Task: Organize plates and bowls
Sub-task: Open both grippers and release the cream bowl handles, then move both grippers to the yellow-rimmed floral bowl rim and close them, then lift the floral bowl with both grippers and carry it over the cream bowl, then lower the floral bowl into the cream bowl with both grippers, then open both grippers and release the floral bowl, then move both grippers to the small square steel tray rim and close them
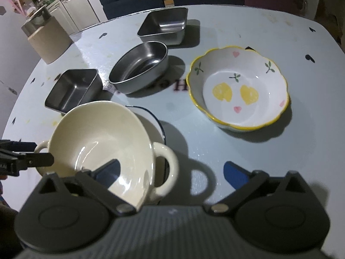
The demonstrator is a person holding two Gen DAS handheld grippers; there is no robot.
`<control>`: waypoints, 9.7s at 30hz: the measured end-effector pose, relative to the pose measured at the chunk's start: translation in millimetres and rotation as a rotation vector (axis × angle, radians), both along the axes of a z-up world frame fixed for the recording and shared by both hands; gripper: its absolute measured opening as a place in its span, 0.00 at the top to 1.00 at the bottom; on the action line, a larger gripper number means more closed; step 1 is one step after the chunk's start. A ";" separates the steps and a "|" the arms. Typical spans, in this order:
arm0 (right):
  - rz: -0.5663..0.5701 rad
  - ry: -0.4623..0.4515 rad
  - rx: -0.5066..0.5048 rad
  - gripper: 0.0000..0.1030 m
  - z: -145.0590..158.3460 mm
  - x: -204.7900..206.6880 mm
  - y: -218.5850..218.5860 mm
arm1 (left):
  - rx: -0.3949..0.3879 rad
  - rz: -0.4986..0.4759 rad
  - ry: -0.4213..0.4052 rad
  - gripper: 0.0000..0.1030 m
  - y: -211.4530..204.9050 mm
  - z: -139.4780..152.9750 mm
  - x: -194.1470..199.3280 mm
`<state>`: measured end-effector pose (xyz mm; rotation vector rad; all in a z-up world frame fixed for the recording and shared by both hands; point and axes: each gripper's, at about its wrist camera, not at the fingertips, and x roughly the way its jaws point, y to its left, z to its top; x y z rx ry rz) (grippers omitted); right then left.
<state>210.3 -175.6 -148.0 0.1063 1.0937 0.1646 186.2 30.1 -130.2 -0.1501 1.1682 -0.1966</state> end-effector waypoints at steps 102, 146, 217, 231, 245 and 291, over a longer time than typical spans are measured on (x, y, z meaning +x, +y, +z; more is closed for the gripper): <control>-0.420 -0.107 0.187 0.90 2.0 51.1 -136.6 | -0.101 -0.176 -0.240 0.94 -186.1 25.6 130.5; -0.083 -0.030 0.188 0.90 44.6 -14.1 -24.3 | -0.111 -0.021 -0.138 0.93 -24.0 37.9 -8.9; -0.063 0.140 0.087 0.88 17.9 -4.5 2.5 | -0.044 -0.087 0.012 0.92 -28.7 5.5 2.0; -0.059 0.146 0.079 0.89 15.2 -4.0 3.0 | -0.052 -0.077 0.028 0.91 -24.7 10.3 1.8; -0.049 0.093 0.106 0.87 30.7 -9.6 0.1 | -0.057 -0.073 -0.025 0.89 -22.0 30.6 -3.5; -0.154 -0.193 0.467 0.00 55.3 68.1 49.5 | 0.063 0.169 -0.341 0.18 75.9 54.2 65.8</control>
